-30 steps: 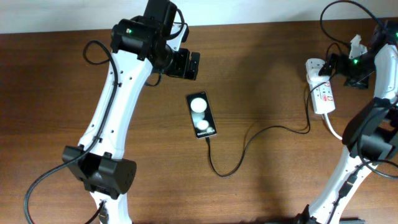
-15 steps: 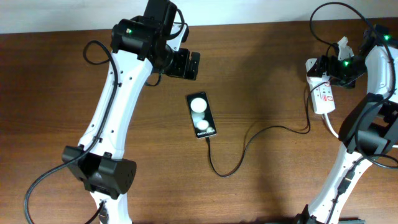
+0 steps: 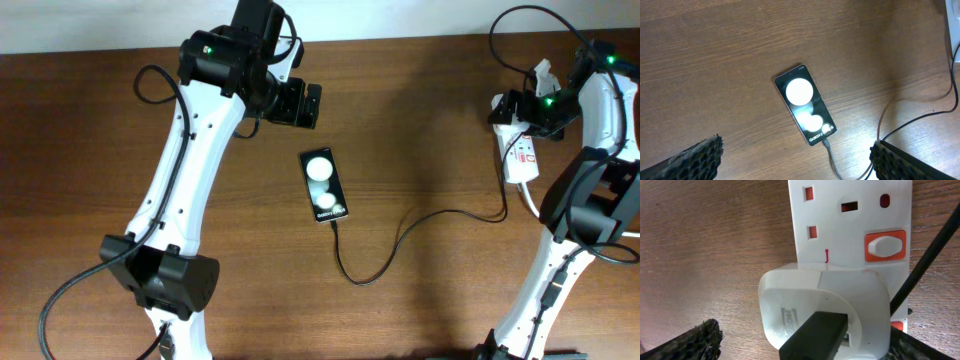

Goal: Plug charger to phone and switch on socket

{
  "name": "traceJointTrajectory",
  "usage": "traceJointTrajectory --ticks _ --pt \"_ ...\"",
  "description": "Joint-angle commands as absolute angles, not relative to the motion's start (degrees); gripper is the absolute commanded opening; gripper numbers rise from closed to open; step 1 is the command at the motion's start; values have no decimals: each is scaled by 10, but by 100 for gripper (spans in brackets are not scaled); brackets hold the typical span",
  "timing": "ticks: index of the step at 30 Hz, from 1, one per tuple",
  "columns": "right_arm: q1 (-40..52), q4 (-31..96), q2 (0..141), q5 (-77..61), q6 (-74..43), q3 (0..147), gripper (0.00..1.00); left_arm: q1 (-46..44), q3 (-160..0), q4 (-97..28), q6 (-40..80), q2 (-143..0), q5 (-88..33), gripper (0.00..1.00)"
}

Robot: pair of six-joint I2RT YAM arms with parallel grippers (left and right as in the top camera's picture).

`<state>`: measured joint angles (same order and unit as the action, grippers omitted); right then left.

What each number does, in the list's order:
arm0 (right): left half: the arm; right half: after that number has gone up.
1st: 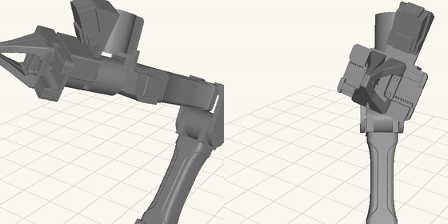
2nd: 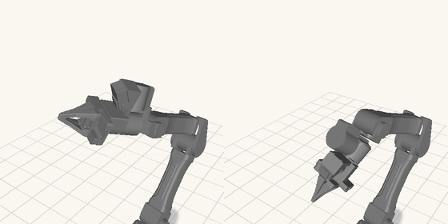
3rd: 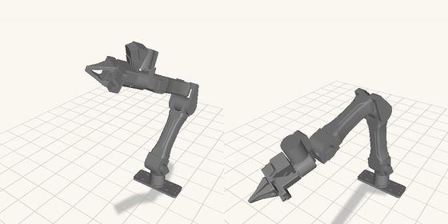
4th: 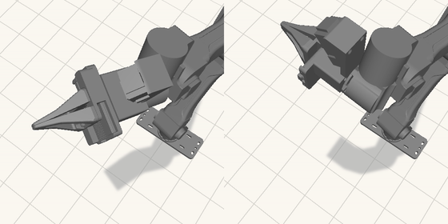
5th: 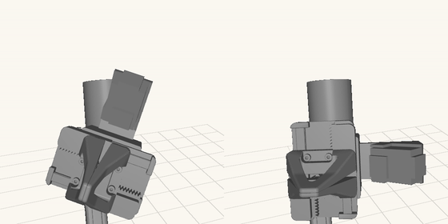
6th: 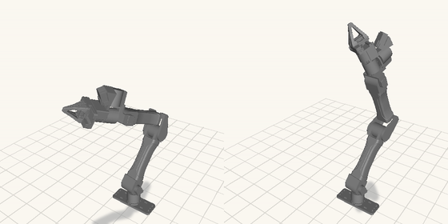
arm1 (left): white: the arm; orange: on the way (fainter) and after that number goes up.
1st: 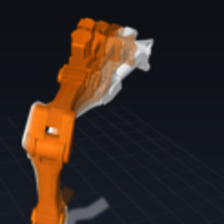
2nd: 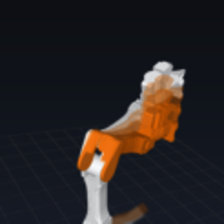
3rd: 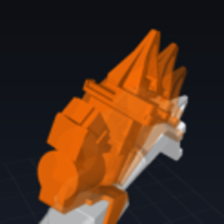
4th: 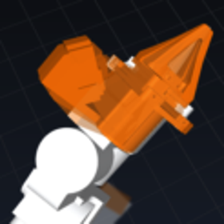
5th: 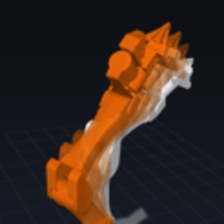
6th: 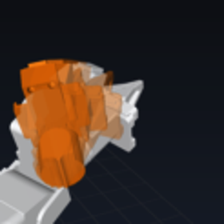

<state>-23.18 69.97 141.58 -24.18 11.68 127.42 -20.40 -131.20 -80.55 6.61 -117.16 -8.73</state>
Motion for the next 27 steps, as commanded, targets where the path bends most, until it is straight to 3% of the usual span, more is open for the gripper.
traceJointTrajectory --ticks 1,23,27 --pt "-180 704 1439 -315 122 1269 99 -205 -1315 -805 57 -1168 -85 99" --pt "-196 744 1439 -308 115 1266 99 -205 -1315 -807 57 -1168 -85 99" --pt "-218 759 1426 -222 67 1267 99 -205 -1315 -807 57 -1168 -85 99"
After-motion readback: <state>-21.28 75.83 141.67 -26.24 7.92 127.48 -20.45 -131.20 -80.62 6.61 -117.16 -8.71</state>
